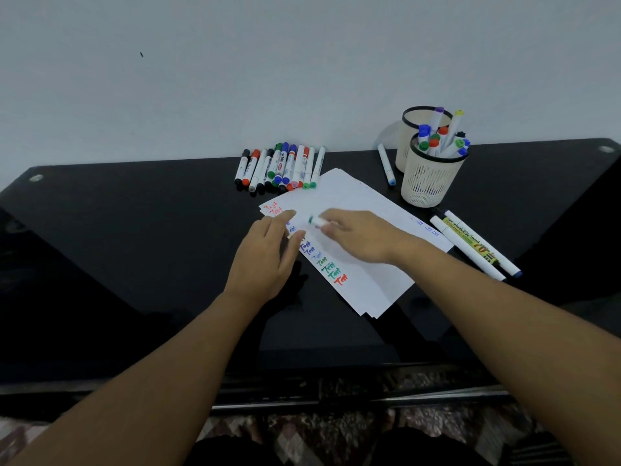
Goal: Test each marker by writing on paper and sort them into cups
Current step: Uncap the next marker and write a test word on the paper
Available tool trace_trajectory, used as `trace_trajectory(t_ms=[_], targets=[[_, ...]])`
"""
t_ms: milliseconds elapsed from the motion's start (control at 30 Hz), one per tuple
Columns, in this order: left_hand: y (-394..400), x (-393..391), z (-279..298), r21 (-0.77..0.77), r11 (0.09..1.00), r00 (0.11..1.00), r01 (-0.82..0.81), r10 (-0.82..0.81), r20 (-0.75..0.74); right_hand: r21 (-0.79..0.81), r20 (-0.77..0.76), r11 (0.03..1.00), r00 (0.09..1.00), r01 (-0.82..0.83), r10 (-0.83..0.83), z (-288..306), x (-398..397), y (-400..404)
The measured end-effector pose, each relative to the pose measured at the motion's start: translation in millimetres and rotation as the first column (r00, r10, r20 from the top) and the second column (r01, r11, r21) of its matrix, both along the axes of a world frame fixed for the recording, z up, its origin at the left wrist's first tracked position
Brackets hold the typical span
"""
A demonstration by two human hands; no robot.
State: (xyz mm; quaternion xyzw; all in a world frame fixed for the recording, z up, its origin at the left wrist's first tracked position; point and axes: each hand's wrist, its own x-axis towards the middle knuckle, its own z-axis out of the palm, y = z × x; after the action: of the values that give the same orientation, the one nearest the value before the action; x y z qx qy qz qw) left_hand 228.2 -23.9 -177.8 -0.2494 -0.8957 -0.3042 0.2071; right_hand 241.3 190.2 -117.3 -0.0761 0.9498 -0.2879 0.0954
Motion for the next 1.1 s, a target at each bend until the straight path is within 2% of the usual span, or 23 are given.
trace_trajectory(t_ms=[33, 100, 233, 333, 467, 533, 600, 733, 800, 900, 933, 967, 1033, 1100], targets=[[1, -1, -1, -0.023, 1.0, 1.0, 0.004, -0.004, -0.001, 0.117, 0.024, 0.992, 0.999, -0.048, 0.046, -3, 0, 3], [1, -3, -3, -0.061, 0.998, 0.999, 0.031, -0.032, -0.009, 0.249, 0.019, 0.966, 0.998, -0.07, 0.068, -6, 2, 4], [0, -6, -8, -0.131, 0.985, 0.989, 0.109, -0.122, -0.088, 0.412, -0.136, 0.909, 0.981, -0.069, 0.136, -6, 11, 2], [-1, -8, -11, -0.163, 0.979, 0.983, 0.12, -0.141, -0.121, 0.45, -0.207, 0.89, 0.962, -0.069, 0.179, -9, 12, -2], [-1, -8, -12, -0.182, 0.976, 0.98, 0.12, -0.146, -0.134, 0.446, -0.201, 0.892, 0.963, -0.072, 0.178, -16, 11, -2], [0, -7, -10, -0.147, 0.985, 0.99, 0.089, -0.104, -0.095, 0.367, -0.189, 0.929, 0.973, -0.054, 0.131, -14, 12, 0], [1, -6, -9, -0.109, 0.993, 0.998, 0.036, -0.041, -0.045, 0.159, -0.155, 0.987, 0.988, 0.001, 0.024, -12, 12, 7], [2, -9, -12, -0.119, 0.992, 0.999, -0.039, 0.041, 0.012, -0.158, -0.116, 0.982, 0.986, 0.102, -0.121, -6, 20, 22], [1, -9, -13, -0.121, 0.991, 0.998, -0.057, 0.061, 0.026, -0.39, -0.026, 0.9, 0.974, 0.196, -0.223, -4, 28, 21], [-1, -9, -16, -0.111, 0.992, 0.994, -0.065, 0.074, 0.081, -0.704, 0.173, 0.647, 0.954, 0.293, -0.245, -4, 41, 17], [-1, -9, -17, -0.101, 0.992, 0.991, -0.069, 0.08, 0.104, -0.744, 0.179, 0.607, 0.958, 0.281, -0.225, -7, 47, 17], [-2, -9, -16, -0.088, 0.993, 0.988, -0.074, 0.085, 0.128, -0.745, 0.151, 0.615, 0.964, 0.257, -0.22, -11, 53, 16], [-1, -6, -15, -0.083, 0.994, 0.98, -0.068, 0.082, 0.18, -0.686, 0.065, 0.692, 0.966, 0.225, -0.249, -23, 65, 15], [0, 2, -15, -0.122, 0.992, 0.977, -0.028, 0.053, 0.204, -0.693, 0.051, 0.682, 0.96, 0.232, -0.274, -35, 73, 15]])
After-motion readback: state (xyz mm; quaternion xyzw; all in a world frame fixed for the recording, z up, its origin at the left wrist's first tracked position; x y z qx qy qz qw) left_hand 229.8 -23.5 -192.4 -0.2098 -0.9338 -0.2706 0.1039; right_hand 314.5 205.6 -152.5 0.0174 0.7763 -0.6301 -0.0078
